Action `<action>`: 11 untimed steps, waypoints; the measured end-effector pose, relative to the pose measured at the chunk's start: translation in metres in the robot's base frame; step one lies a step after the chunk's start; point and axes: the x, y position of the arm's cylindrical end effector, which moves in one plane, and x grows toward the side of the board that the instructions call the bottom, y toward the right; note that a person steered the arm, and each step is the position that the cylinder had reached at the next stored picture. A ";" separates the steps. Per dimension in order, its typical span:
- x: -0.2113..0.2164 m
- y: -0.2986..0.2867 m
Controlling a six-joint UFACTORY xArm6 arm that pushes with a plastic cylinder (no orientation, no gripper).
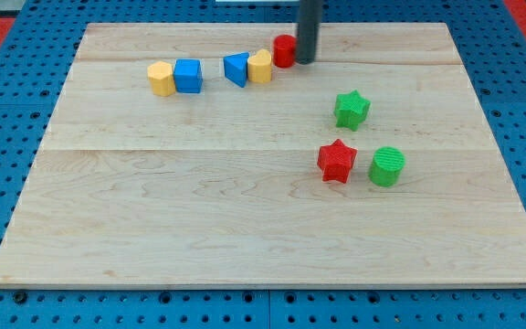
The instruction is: Push the red circle to the top left of the blue triangle
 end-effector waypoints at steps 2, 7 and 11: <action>-0.025 0.047; -0.052 -0.057; -0.049 -0.075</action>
